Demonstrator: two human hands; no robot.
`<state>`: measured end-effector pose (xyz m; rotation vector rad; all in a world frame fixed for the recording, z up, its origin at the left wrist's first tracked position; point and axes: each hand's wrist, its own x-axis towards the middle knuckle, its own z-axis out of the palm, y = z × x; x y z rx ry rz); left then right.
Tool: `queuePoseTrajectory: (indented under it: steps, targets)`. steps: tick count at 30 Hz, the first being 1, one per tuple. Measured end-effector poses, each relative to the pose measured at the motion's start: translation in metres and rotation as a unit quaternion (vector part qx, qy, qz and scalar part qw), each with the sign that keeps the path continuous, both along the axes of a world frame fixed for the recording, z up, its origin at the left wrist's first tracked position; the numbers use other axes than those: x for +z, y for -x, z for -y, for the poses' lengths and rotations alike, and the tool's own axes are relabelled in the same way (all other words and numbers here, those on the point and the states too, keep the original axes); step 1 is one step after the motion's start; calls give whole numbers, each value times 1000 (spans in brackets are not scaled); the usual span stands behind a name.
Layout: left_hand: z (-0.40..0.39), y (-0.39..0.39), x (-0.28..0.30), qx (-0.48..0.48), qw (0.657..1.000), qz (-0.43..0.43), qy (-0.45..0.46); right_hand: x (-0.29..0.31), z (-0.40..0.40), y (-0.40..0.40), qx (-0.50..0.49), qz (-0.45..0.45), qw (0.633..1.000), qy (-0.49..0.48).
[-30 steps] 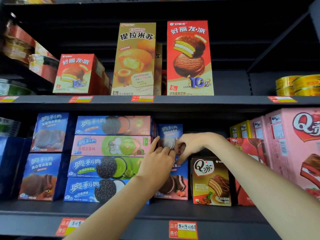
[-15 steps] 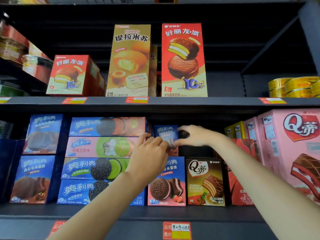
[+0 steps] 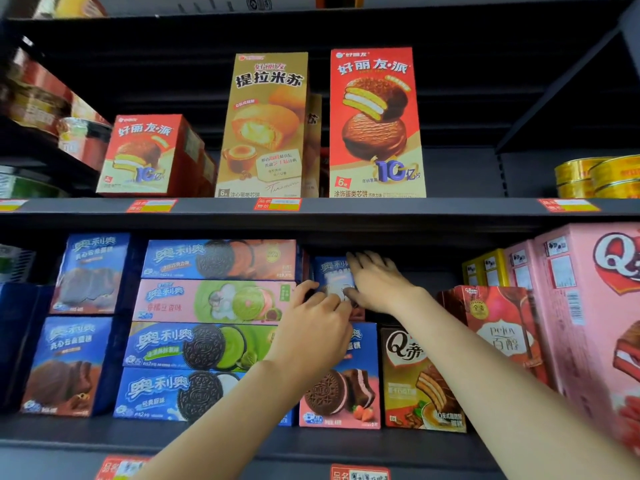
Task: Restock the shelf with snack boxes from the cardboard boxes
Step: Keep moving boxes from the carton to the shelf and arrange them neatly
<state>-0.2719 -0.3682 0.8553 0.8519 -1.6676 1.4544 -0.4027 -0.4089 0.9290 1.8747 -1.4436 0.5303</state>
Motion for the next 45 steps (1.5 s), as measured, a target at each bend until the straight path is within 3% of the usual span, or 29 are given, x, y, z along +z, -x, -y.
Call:
queuePoseTrajectory:
  steps: [8, 14, 21, 26, 33, 37, 45]
  targets:
    - [0, 0, -2, -15, 1000, 5, 22, -6, -8, -2, 52, 44, 997, 40]
    - [2, -2, -3, -23, 999, 1, 32, -13, -5, -17, 94, 178, 979, 3]
    - [0, -2, -2, -20, 999, 12, 32, -10, -4, -10, 12, 143, 989, 22]
    - [2, -4, -2, -12, 1000, 15, 23, -11, -4, -3, 31, 117, 993, 13]
    - [0, -3, -1, -14, 1000, 17, 16, -10, -7, -18, 122, 301, 945, -24]
    - [3, -5, -3, -2, 1000, 24, 16, -8, -6, -33, 64, 330, 940, -48]
    - [3, -6, -4, -33, 999, 12, 27, -8, -19, -45, -13, 321, 947, 18]
